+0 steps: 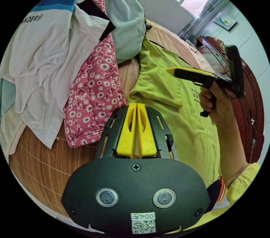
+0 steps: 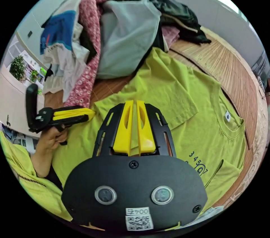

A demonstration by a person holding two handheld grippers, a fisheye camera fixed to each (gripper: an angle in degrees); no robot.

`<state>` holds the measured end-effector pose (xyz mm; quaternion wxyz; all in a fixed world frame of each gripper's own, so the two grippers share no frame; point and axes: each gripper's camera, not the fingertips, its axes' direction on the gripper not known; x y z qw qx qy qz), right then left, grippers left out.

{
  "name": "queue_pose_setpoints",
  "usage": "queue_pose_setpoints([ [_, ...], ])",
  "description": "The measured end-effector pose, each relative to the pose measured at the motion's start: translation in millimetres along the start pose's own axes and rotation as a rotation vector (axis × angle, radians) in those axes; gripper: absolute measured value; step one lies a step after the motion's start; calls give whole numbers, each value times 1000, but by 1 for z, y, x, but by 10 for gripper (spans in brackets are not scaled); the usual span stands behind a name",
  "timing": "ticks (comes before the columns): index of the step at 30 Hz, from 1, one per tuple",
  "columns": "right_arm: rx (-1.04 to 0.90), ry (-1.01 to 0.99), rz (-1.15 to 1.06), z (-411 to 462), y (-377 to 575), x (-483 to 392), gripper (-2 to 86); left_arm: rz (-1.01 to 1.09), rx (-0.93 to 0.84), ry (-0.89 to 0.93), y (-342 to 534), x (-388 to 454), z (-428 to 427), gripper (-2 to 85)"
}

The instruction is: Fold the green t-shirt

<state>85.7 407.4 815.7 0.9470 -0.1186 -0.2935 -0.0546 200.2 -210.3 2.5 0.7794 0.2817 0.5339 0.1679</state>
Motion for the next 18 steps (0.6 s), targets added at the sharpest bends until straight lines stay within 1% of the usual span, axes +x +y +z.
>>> queue_pose_setpoints([
  [3,105,-19,33,-65,45,-21,48,13,-1,-23,10,10,3,1],
  [6,84,21,100,-114,123,-51,49,30,-3,-32,20,20,4,1],
  [8,37,62,180,-141,182,-70,44,57,3,-17,29,30,-9,2],
  [9,7,72,264,-160,223,-82,30,64,22,-12,33,33,-18,2],
  [10,-5,61,364,-180,265,-94,17,90,77,-4,41,40,-41,3],
  [12,-14,32,478,-208,323,-118,2,154,148,-2,61,52,-80,4],
  [14,-43,56,524,-227,367,-146,-3,222,203,-14,100,58,-121,5],
  [16,-100,77,576,-239,405,-170,-6,218,178,-19,139,51,-141,6],
  [18,-66,63,592,-250,420,-183,-7,214,156,-16,190,39,-158,6],
])
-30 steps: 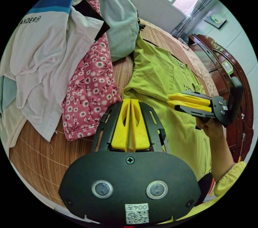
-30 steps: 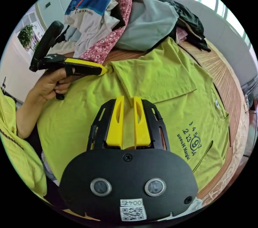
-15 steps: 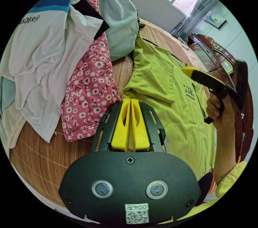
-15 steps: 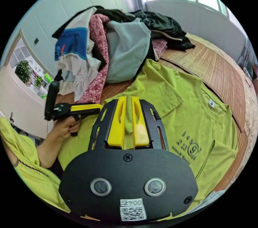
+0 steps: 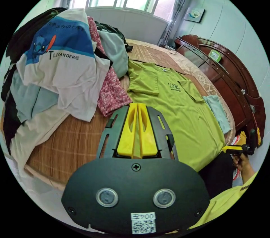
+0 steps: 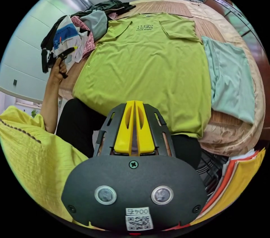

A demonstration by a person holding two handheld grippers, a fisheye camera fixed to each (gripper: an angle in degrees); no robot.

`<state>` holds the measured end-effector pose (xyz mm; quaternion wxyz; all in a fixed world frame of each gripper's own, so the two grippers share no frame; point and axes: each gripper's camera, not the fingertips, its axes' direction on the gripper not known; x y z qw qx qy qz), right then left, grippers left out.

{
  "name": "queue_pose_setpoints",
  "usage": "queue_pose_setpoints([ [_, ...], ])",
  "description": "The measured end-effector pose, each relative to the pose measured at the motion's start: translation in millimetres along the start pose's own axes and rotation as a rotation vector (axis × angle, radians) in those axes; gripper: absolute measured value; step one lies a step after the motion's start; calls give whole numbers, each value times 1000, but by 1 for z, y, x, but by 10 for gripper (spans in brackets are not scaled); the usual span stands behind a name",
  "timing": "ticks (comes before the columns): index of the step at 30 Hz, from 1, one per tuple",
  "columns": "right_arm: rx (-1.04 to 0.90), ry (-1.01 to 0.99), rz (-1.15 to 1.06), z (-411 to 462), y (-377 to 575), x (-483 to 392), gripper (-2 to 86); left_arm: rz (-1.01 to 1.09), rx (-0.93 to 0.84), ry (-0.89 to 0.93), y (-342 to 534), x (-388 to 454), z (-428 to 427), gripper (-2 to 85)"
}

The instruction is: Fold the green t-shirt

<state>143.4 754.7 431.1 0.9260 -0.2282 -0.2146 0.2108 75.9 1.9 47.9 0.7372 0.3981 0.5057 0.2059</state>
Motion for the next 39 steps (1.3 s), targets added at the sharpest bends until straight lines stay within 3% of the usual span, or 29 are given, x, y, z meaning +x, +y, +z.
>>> queue_pose_setpoints([
  [5,44,26,16,-2,15,-14,-7,-54,-101,-7,149,21,-33,7],
  [8,39,63,12,11,12,-25,-7,10,-141,-56,190,57,-24,7],
  [16,4,278,-35,50,21,-61,-6,194,-224,-204,226,126,29,7],
  [23,199,163,48,36,69,-45,-2,240,-190,-249,251,156,35,4],
  [30,441,-75,127,-74,162,7,43,188,-206,-237,257,165,30,6],
  [34,622,-53,198,-152,250,60,99,37,-240,-151,255,125,-5,10],
  [39,592,4,273,-179,326,103,120,11,-208,-90,299,77,-55,18],
])
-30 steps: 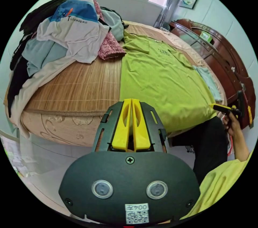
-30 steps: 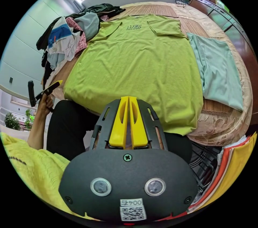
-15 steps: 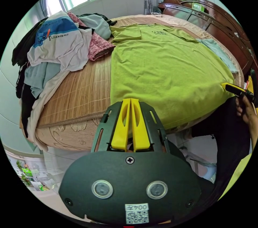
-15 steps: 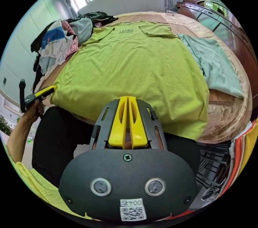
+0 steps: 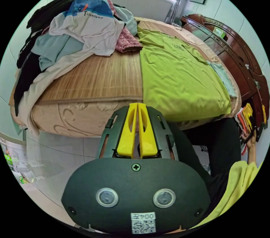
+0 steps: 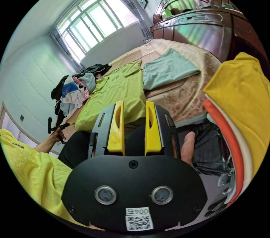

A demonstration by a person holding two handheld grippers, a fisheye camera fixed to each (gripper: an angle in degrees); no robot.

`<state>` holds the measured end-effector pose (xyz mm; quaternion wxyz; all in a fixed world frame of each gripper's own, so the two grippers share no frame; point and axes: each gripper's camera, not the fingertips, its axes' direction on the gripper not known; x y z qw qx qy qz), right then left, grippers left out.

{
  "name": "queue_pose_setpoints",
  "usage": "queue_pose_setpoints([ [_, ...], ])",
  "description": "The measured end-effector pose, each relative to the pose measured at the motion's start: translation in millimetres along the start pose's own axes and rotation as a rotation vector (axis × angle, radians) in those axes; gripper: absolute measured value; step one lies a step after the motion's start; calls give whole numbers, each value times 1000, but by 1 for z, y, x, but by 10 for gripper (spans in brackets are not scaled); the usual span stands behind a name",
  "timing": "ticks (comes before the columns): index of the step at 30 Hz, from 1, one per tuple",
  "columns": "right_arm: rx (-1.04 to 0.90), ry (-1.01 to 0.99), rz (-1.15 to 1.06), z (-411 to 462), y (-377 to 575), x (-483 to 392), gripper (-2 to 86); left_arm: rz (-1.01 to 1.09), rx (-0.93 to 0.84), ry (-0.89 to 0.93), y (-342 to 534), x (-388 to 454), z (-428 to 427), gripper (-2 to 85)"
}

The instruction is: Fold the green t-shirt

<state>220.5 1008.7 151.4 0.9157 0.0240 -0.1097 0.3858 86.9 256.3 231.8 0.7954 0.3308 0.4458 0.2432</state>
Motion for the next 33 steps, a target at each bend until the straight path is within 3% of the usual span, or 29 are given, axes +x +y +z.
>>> queue_pose_setpoints([
  [8,-57,-19,84,-13,33,26,124,19,-18,122,58,-6,17,83],
  [11,14,-8,48,-23,39,21,140,48,-7,154,57,6,21,97],
  [18,-122,-140,55,-13,36,20,115,166,-85,111,56,42,38,88],
  [20,-74,-132,20,-13,41,11,116,182,-74,75,51,55,37,74],
  [24,-114,-177,-87,13,47,-32,135,225,-100,-44,41,70,30,34],
  [28,-172,-250,-286,65,61,-107,174,279,-130,27,24,71,-9,16],
  [33,-304,-385,-547,142,88,-220,128,318,-212,36,-7,73,-55,11],
])
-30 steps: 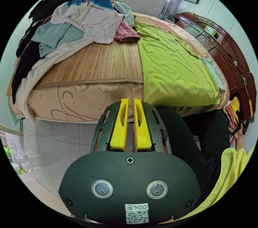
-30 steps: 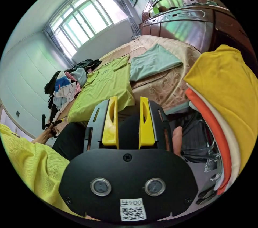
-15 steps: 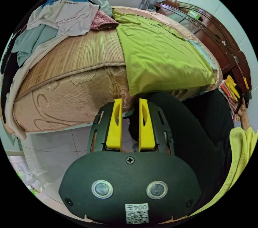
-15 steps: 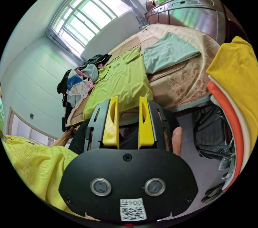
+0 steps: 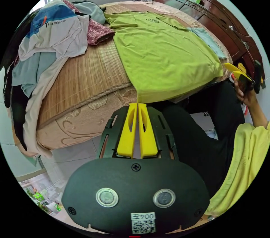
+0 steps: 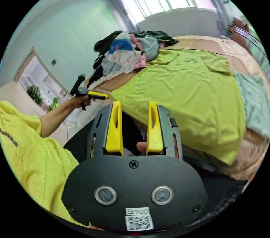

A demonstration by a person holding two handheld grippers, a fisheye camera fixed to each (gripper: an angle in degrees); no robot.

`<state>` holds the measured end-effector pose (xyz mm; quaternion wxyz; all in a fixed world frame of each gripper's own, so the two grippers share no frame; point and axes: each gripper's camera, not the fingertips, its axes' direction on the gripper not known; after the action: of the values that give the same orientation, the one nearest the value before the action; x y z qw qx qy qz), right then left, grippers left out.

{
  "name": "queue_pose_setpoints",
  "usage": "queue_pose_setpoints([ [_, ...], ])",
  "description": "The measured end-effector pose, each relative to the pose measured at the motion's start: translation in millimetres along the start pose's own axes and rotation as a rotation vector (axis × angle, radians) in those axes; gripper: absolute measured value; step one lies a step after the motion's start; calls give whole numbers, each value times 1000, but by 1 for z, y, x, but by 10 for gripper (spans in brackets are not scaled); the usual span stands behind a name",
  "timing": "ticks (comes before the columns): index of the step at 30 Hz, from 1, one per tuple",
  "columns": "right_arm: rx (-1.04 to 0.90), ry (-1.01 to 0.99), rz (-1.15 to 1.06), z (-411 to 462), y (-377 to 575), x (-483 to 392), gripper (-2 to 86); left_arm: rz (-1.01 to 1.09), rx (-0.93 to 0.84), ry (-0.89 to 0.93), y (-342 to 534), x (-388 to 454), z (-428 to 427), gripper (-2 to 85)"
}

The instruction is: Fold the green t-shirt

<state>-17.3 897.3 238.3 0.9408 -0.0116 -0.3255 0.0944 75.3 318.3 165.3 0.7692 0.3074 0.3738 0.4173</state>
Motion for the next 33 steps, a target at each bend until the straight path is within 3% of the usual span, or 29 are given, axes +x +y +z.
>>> queue_pose_setpoints([
  [10,-196,142,-443,191,-39,-146,120,41,-57,44,-31,-8,-69,9],
  [16,-217,264,-484,239,-32,-157,23,-12,14,103,-26,-41,-103,14],
  [21,-203,188,-403,232,-43,-143,-3,-150,107,168,-2,-92,-119,32],
  [24,-204,183,-397,229,-48,-137,-5,-285,180,401,20,-140,-119,79],
  [26,-200,188,-402,228,-51,-136,-5,-400,261,651,35,-177,-114,113],
  [29,-203,182,-403,231,-58,-138,-5,-504,340,818,36,-208,-108,132],
  [33,-210,184,-391,237,-72,-140,3,-563,342,911,20,-227,-98,108],
])
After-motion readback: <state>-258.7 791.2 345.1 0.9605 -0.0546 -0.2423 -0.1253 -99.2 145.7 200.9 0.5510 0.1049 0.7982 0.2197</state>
